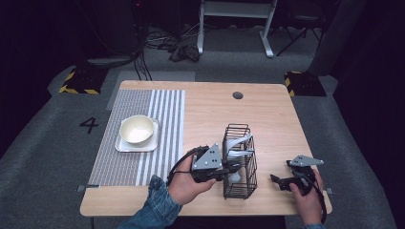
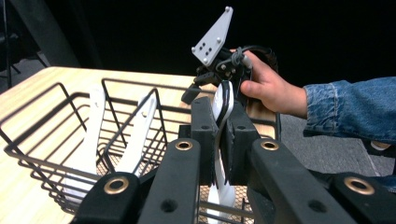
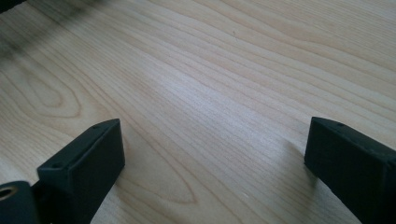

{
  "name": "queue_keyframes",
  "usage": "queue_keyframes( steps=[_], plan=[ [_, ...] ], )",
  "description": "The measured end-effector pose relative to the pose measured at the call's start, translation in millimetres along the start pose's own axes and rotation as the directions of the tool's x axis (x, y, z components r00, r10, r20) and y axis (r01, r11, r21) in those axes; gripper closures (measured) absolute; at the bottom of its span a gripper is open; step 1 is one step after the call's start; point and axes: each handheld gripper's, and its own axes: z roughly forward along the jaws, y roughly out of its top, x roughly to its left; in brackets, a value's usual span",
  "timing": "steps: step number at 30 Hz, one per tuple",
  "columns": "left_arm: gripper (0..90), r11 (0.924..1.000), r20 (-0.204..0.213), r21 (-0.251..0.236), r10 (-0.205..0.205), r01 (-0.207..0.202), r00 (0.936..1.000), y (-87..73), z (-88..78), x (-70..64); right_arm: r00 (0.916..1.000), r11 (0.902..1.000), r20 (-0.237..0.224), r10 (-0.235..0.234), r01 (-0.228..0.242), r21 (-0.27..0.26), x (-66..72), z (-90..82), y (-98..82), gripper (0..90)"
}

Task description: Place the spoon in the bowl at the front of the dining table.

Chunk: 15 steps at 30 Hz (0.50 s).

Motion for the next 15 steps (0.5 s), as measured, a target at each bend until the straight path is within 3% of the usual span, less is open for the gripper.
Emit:
queue_keyframes(
  steps=[15],
  plan=[
    [84.9, 0.9993, 0.004, -0.036, 0.011, -0.011, 0.9999, 19.3, -10.1, 0.8, 1.0, 1.0, 0.0, 0.0, 0.0, 0.0, 0.0, 0.0, 0.0, 4.7]
  ],
)
